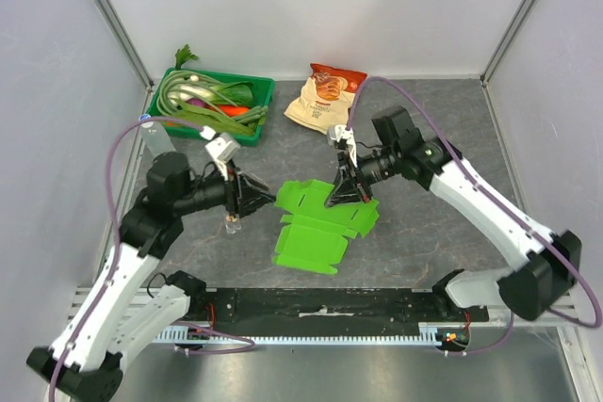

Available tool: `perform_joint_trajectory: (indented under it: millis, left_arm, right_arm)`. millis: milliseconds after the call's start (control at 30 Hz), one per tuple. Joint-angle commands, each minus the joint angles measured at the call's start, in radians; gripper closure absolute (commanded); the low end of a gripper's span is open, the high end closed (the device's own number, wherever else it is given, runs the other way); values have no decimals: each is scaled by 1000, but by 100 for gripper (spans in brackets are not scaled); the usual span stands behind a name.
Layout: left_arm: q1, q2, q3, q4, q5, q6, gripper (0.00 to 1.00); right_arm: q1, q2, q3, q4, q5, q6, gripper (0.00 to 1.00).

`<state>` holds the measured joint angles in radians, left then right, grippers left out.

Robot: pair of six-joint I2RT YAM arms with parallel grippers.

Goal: Fold the paper box

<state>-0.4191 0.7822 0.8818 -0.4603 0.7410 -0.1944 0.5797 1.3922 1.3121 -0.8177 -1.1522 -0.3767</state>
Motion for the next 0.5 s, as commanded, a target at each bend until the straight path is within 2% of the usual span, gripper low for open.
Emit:
perform_joint_trajectory:
  millis: [0, 67, 133, 267, 367, 467]
  left_arm:
    - [8, -182, 3, 127, -294, -157, 45]
    - [6, -227, -24, 241, -313, -227, 38]
    - [6, -218, -20, 328, -276, -261, 37]
    - [-15, -59, 78, 354, -128, -296, 37]
    - [-84, 29, 117, 370, -193, -252, 37]
    - [-130, 112, 183, 377, -209, -212, 32]
  right_arm:
    - [2, -162, -116, 381, 489, 506, 100]
    - [-3, -141, -91, 362, 507, 562, 100]
    - [0, -136, -99, 397, 494, 656, 100]
    - [0, -173, -125, 430, 586, 737, 100]
    - [0, -189, -126, 440, 620, 783, 100]
    - [0, -191, -137, 453, 605, 792, 100]
